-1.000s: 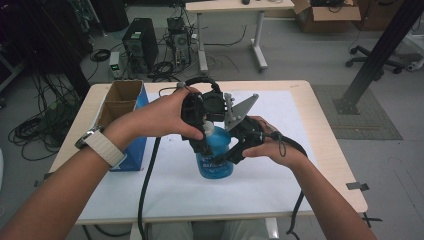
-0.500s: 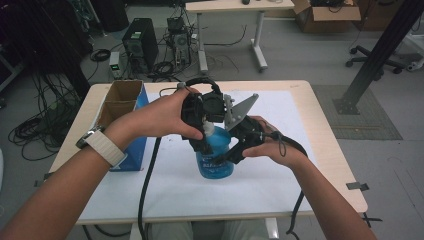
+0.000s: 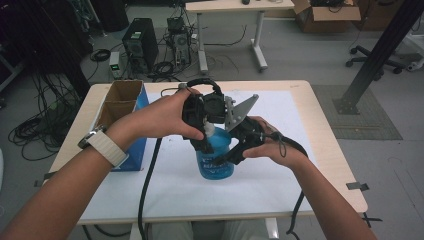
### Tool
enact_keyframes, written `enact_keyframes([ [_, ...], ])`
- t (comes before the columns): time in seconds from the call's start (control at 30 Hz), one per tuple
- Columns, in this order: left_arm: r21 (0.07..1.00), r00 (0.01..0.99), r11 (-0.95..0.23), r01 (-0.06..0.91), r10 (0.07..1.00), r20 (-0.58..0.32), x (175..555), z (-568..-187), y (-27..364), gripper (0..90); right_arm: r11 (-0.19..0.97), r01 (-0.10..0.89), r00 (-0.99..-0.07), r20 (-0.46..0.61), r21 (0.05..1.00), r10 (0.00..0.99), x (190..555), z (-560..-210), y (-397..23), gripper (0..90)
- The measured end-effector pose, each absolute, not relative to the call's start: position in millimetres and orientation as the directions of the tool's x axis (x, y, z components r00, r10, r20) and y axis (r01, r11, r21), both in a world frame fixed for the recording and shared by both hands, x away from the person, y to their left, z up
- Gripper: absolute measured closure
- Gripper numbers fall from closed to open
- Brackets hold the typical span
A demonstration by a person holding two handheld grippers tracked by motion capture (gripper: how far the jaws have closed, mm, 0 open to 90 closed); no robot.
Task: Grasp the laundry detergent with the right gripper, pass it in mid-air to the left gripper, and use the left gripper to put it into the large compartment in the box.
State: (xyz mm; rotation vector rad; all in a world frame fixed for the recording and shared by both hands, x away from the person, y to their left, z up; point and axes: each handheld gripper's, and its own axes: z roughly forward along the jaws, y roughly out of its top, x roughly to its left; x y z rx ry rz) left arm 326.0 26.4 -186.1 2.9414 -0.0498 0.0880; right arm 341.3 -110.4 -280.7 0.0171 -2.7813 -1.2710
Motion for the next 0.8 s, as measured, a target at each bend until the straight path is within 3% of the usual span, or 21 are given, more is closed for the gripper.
enact_keyframes([
  [0.8,0.196,0.997,-0.98,-0.021,-0.006,0.077,326.2,-184.1,27.1,37.9,0.63,0.031,-0.998,0.059,0.776,-0.023,341.4,-283.5,-110.6,41.9],
])
